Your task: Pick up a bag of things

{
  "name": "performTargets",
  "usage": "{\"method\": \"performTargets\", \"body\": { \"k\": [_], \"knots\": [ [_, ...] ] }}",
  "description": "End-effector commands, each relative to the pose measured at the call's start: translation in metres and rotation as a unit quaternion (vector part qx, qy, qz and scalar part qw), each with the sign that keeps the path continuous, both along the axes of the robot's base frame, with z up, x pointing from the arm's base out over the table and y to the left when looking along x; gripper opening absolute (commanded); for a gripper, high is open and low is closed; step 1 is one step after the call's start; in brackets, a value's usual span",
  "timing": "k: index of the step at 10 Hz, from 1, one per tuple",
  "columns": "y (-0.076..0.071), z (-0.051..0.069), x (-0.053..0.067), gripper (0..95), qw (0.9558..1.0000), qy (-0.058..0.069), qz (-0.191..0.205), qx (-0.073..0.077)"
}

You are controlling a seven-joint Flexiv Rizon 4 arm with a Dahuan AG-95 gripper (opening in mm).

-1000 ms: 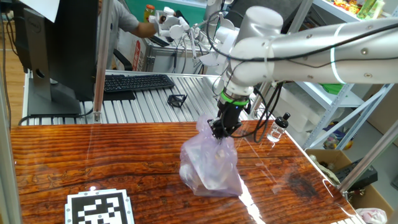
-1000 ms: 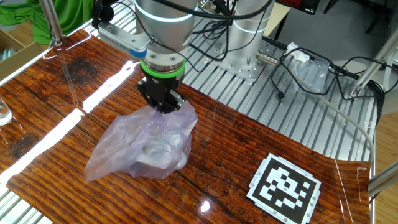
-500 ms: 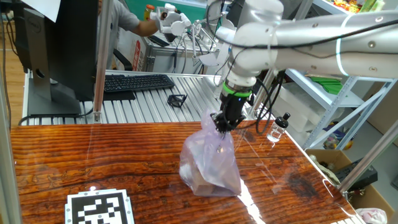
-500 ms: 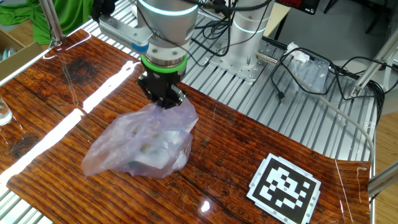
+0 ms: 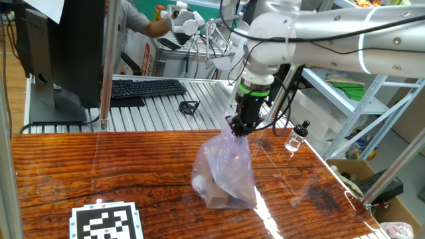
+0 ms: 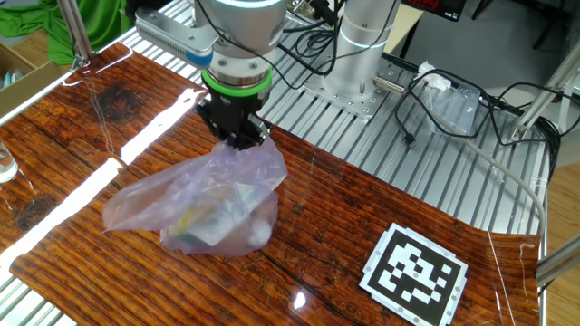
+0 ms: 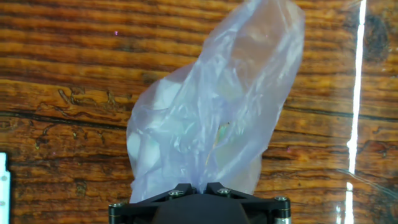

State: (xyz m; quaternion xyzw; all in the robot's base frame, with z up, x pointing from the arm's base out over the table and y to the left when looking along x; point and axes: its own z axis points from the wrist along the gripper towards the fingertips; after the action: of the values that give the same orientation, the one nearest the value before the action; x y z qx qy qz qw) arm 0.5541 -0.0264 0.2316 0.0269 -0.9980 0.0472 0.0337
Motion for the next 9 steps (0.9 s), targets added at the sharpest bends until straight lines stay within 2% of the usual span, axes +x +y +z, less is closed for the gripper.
{"method": "performTargets", "body": {
  "k": [1,9],
  "knots": [
    [-0.001,0.004,0.002,0.0,1.0,0.0,0.001,0.0],
    [-0.001,0.034,-0.003,0.0,0.9998,0.008,0.006,-0.015]
  ]
}}
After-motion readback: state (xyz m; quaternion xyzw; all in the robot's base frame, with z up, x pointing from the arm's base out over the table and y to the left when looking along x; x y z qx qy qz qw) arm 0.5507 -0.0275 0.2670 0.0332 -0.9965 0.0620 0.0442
